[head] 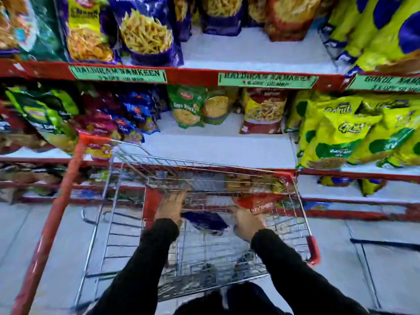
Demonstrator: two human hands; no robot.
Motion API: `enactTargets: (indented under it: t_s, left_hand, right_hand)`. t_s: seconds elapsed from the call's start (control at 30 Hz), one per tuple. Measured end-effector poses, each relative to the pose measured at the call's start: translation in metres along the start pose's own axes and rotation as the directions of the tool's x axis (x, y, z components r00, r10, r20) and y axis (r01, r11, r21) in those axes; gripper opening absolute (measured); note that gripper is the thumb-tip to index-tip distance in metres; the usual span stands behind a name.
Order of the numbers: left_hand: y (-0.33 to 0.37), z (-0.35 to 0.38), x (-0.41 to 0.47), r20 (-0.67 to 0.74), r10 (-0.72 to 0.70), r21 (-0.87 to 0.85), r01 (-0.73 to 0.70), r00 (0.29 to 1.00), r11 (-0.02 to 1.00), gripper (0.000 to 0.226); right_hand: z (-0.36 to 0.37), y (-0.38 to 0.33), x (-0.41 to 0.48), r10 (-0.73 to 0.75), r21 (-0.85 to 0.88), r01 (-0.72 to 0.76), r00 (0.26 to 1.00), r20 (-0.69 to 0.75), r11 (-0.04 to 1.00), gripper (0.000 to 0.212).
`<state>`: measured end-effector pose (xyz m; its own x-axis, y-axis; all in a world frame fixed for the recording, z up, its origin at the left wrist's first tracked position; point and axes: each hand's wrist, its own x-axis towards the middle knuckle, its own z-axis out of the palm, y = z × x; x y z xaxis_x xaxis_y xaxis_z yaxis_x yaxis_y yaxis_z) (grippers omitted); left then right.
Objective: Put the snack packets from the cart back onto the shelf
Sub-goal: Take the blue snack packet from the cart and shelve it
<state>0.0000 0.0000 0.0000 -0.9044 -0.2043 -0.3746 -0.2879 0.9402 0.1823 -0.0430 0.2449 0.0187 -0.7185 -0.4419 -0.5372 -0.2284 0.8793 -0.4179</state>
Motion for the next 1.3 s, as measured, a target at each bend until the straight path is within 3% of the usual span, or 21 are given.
enactTargets:
  t_s: [0.07,0.13,0.27,0.43,0.6,0.67,0.8,0.87,0.93,1.07,1.17,1.3]
  left_hand:
    - [-0.010,0.015,0.004,0.159,-0.070,-0.021,0.074,0.985,0.997,0.085]
    - [-0.018,0.032,0.006,0.206,-0.132,-0.055,0.146,0.970,0.988,0.067]
    - [-0.017,0.046,0.019,0.158,-0.211,-0.283,0.249,0.965,0.926,0.032]
    - [-0.027,0.057,0.018,0.071,-0.270,-0.479,0.270,0.960,0.835,0.023]
    - [-0.029,0.046,0.004,0.038,-0.344,-0.815,0.228,0.938,0.533,0.030]
    - [-0.026,0.033,-0.003,0.030,-0.374,-0.915,0.176,0.927,0.362,0.031]
    - [-0.017,0.005,-0.014,0.010,-0.423,-0.994,0.054,0.906,0.092,0.039]
    - [-0.009,-0.017,-0.018,-0.025,-0.431,-0.999,-0.031,0.902,-0.007,0.032]
    - [0.001,-0.042,-0.018,-0.102,-0.436,-0.992,-0.127,0.894,-0.029,0.026]
    - [0.021,-0.105,-0.017,-0.290,-0.393,-0.956,-0.284,0.873,0.075,0.026]
    - [0.040,-0.151,-0.013,-0.346,-0.392,-0.934,-0.351,0.853,0.060,0.020]
    - [0.065,-0.211,-0.001,-0.440,-0.349,-0.891,-0.449,0.828,0.058,0.034]
  right_hand:
    - [0.013,0.001,0.009,0.045,-0.040,-0.043,0.998,0.051,0.998,0.047]
    - [0.027,0.001,0.017,0.092,0.002,-0.093,0.994,0.060,0.996,0.042]
    - [0.046,0.001,0.040,0.226,0.215,-0.214,0.974,-0.029,0.953,0.032]
    - [0.054,0.012,0.050,0.259,0.327,-0.202,0.955,-0.142,0.923,0.022]
    - [0.029,0.014,0.033,0.168,0.468,-0.033,0.954,-0.249,0.883,0.016]
    - [0.012,0.007,0.023,0.117,0.528,0.043,0.957,-0.266,0.848,0.012]
    - [-0.027,-0.010,0.004,0.058,0.610,0.182,0.934,-0.352,0.772,0.021]
    - [-0.046,-0.020,-0.004,0.045,0.632,0.252,0.909,-0.415,0.732,0.016]
    - [-0.067,-0.028,-0.008,0.037,0.648,0.319,0.880,-0.473,0.692,0.011]
    - [-0.115,-0.041,-0.019,0.013,0.666,0.464,0.815,-0.580,0.584,0.014]
    - [-0.154,-0.050,-0.025,-0.012,0.626,0.571,0.744,-0.669,0.530,0.006]
    - [-0.211,-0.060,-0.033,-0.022,0.594,0.681,0.665,-0.746,0.428,0.010]
